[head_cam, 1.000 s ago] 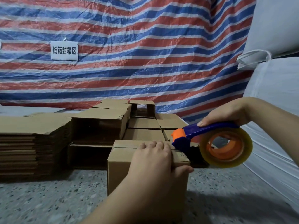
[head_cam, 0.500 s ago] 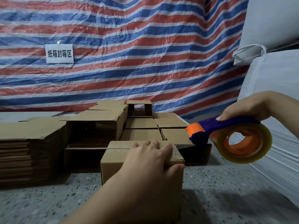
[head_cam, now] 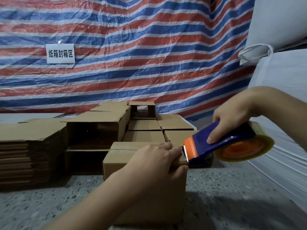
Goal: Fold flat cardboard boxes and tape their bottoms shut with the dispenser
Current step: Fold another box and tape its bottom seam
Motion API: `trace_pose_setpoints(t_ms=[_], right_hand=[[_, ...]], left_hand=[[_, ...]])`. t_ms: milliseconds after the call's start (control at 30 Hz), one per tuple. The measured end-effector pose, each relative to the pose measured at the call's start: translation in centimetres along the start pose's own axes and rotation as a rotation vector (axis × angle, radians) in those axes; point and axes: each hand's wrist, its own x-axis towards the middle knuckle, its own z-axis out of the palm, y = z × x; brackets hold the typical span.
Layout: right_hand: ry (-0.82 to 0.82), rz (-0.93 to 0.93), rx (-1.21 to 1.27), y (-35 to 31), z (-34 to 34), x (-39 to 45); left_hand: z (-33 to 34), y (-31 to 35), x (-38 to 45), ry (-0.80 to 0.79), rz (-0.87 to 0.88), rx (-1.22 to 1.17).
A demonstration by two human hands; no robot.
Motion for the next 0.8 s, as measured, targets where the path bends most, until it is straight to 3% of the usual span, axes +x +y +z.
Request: trace_pose_setpoints(t_ms=[100, 200, 267, 433, 533, 667, 800], right_hand=[[0.091, 0.053, -0.139, -1.4, 0.2, 0.5], [0.065, 0.133, -0.33, -1.6, 3.4, 2.8], [0.137, 0.094, -0.289, -0.3, 6.5, 4.5], [0.569, 0.015, 0.01, 1.3, 14.6, 7.9], [0.645, 0.015, 0.121, 0.3, 18.5, 9.0], [0.758, -0.014, 0.058, -0.7, 21.2, 9.6], [0.743, -0.006, 0.081, -1.6, 22.1, 9.4]], left_hand=[[0.0, 0.1, 0.1, 0.012, -0.001, 0.006], [0.2, 0.0, 0.0, 0.049, 0.002, -0.004], [0.5, -0.1, 0.1, 0.072, 0.012, -0.007], [1.5, -0.2, 0.3, 0.091, 0.014, -0.071], [1.3, -0.4, 0.3, 0.105, 0.036, -0.05], [0.3, 0.1, 0.4, 0.131, 0.089, 0.016], [-0.1, 0.2, 0.7, 0.131, 0.132, 0.067]])
